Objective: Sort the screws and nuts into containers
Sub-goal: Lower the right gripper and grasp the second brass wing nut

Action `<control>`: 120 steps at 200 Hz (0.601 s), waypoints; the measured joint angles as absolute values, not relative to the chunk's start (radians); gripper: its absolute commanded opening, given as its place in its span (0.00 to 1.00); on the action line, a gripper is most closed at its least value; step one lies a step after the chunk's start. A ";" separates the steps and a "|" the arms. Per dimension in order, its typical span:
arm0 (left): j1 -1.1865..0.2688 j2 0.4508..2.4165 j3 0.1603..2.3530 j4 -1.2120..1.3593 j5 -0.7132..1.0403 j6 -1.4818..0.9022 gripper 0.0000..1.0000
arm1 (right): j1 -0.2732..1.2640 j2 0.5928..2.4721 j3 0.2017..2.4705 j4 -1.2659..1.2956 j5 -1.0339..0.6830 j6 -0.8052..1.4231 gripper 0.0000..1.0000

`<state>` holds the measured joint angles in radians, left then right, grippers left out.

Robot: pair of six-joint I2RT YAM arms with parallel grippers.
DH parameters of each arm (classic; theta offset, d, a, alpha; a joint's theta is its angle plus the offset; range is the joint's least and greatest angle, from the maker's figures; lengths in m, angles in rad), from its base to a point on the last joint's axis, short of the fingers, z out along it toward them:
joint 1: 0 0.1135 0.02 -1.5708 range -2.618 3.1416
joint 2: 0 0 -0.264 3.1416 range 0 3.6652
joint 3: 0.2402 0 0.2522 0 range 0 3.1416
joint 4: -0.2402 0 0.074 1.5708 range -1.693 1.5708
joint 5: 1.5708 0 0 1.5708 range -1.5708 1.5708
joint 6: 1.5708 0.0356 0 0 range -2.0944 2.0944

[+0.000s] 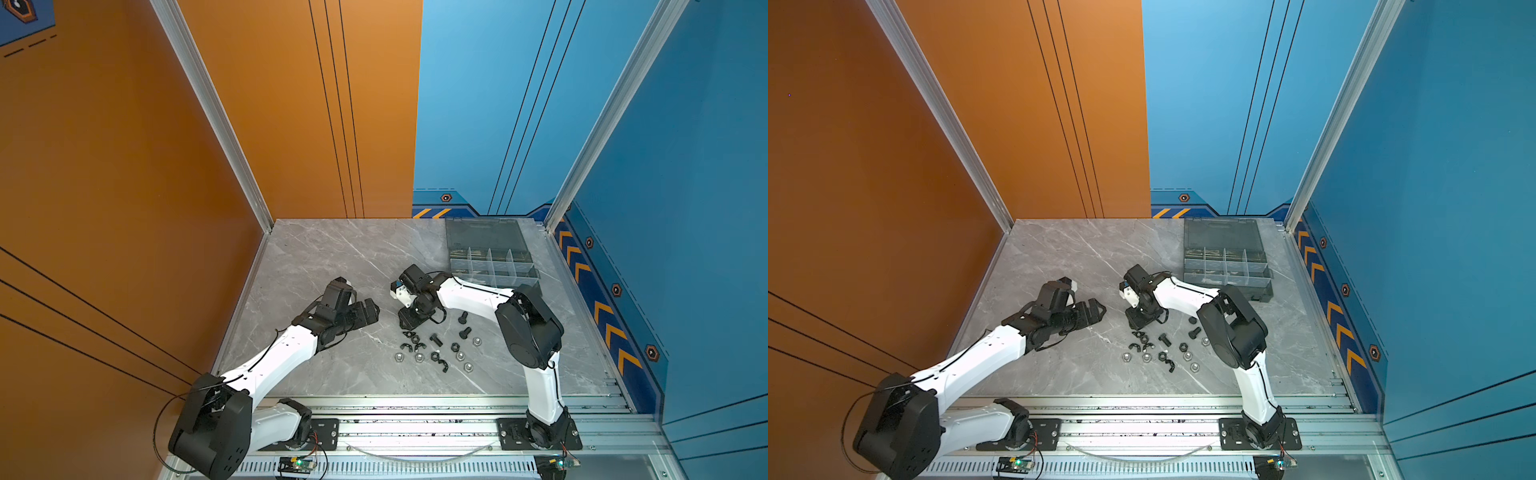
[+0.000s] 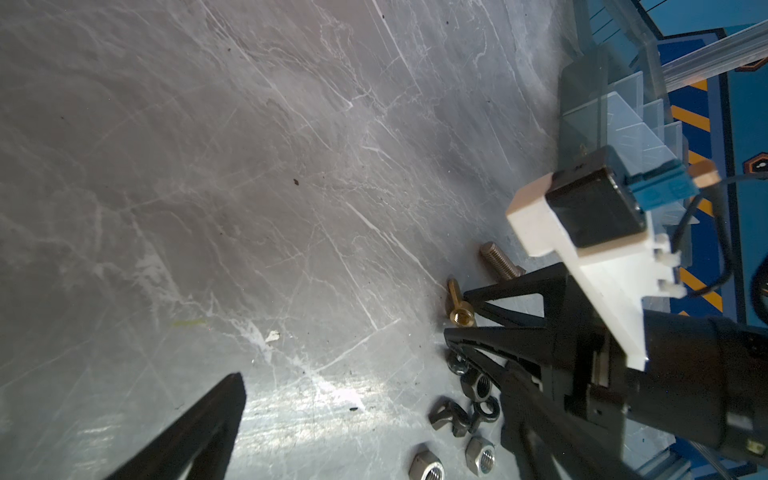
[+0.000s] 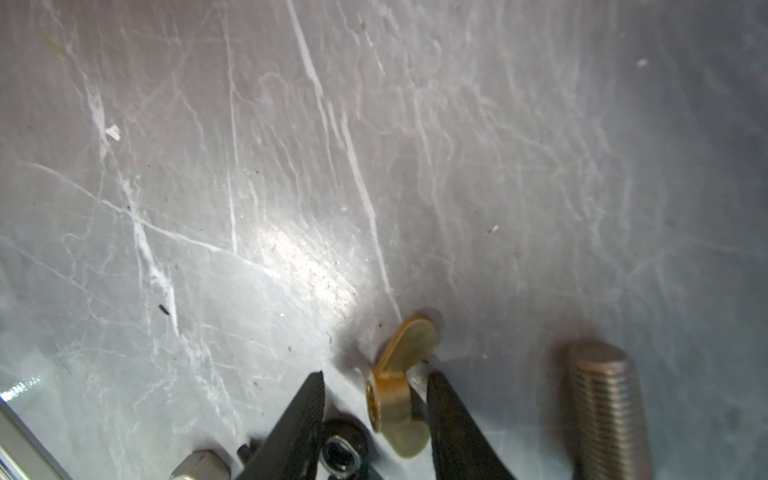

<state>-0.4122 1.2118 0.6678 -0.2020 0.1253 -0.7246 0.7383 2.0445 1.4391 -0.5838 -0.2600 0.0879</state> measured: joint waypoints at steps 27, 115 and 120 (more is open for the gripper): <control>-0.412 1.212 0.668 -0.202 0.125 -0.725 0.98 | 0.738 2.046 1.439 -0.583 -0.257 0.094 0.33; -0.412 1.212 0.668 -0.199 0.125 -0.725 0.98 | 0.723 2.046 1.431 -0.555 -0.270 0.106 0.03; -0.412 1.212 0.668 -0.199 0.125 -0.725 0.98 | 0.720 2.045 1.428 -0.550 -0.278 0.106 0.03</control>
<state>-0.4122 1.2118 0.6678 -0.1986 0.1253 -0.7246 0.7204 2.0453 1.4284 -0.5499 -0.2775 0.1062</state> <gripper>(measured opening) 0.976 0.121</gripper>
